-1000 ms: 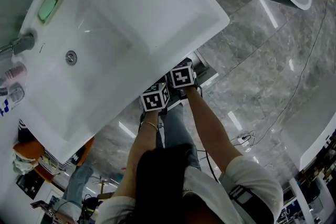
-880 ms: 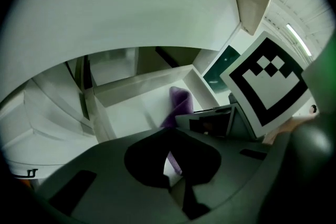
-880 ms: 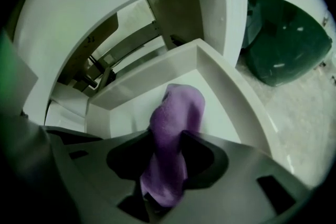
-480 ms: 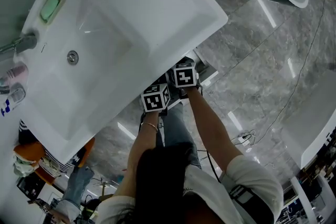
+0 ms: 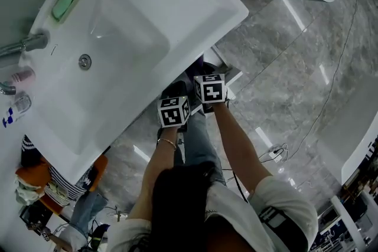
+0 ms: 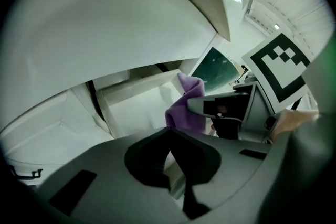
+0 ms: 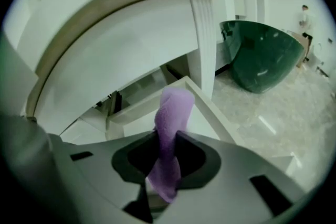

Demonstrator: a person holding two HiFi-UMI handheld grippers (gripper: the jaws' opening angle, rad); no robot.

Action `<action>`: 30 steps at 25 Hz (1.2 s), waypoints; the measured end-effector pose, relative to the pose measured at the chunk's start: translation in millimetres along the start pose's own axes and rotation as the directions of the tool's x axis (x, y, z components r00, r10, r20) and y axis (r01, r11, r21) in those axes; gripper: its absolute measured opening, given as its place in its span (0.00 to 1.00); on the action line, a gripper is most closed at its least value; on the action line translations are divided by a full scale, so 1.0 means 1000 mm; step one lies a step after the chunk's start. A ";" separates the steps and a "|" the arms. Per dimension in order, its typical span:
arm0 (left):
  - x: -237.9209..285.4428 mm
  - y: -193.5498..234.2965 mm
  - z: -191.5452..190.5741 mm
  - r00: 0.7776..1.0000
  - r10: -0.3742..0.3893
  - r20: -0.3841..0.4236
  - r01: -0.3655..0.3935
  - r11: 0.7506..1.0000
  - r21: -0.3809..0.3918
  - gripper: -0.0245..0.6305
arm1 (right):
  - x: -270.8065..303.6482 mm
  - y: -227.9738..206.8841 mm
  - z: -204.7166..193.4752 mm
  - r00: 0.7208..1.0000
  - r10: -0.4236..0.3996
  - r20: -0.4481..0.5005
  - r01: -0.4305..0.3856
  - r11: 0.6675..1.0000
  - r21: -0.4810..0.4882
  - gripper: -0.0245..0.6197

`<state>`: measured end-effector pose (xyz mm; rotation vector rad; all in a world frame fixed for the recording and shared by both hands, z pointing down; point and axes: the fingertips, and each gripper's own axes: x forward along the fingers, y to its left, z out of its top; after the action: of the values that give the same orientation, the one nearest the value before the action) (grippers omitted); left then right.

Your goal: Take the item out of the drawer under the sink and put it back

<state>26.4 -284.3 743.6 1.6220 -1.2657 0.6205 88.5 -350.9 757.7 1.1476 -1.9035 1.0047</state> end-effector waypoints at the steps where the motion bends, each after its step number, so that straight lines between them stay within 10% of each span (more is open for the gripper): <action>1: -0.004 -0.002 0.000 1.000 -0.006 0.007 0.006 1.000 -0.005 0.04 | -0.007 0.002 0.002 1.000 -0.003 0.015 0.003 1.000 -0.001 0.18; 17: -0.107 -0.020 0.015 0.985 -0.117 0.129 0.108 0.991 0.072 0.04 | -0.134 0.061 0.021 0.970 -0.050 0.240 0.053 0.999 -0.005 0.18; 30: -0.223 -0.042 0.034 0.927 -0.231 0.297 0.173 0.963 0.208 0.04 | -0.255 0.144 0.030 0.880 -0.048 0.473 0.074 0.997 -0.037 0.18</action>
<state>-14.3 -215.0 528.7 2.0368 -1.2743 0.3586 46.9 -235.3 489.9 1.5151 -2.2343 0.6686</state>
